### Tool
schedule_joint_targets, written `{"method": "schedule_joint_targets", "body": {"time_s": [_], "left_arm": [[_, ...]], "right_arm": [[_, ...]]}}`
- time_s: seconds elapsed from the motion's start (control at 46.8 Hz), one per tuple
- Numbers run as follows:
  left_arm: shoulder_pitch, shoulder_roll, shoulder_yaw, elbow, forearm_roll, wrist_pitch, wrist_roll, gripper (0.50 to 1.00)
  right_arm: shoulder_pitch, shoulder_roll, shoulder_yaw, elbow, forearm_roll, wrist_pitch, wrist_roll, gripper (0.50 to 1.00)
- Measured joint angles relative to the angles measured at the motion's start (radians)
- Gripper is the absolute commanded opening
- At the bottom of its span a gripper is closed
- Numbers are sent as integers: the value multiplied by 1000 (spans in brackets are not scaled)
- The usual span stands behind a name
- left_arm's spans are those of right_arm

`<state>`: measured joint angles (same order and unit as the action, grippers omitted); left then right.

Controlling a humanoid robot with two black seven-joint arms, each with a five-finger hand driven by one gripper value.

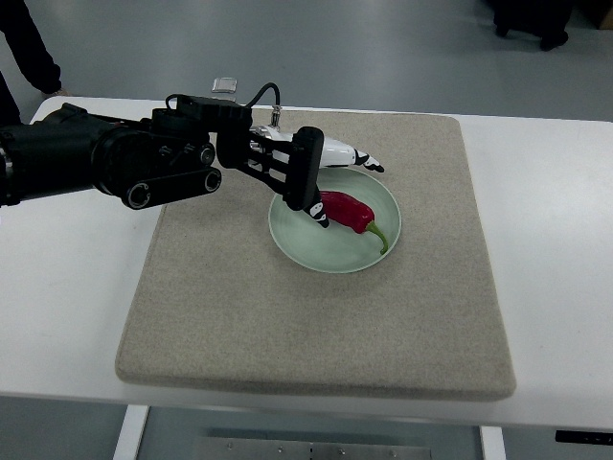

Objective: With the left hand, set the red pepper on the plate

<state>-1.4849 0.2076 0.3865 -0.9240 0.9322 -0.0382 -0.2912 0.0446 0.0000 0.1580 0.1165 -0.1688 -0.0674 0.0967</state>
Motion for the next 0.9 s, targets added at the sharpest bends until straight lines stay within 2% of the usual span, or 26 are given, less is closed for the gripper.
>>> {"method": "schedule_joint_targets", "body": {"time_s": [0.192,0.491,0.897], "left_arm": [[20,9,-75,-6,-51,-3,0,992],[78,62,-231,8,-267,7,0,992],[287,134,-561,56,-353,17,-9,992]], "right_arm": [[0,0,0,0,0,0,0,932],[0,0,0,0,0,0,0,932],[0,0,0,0,0,0,0,932]]}}
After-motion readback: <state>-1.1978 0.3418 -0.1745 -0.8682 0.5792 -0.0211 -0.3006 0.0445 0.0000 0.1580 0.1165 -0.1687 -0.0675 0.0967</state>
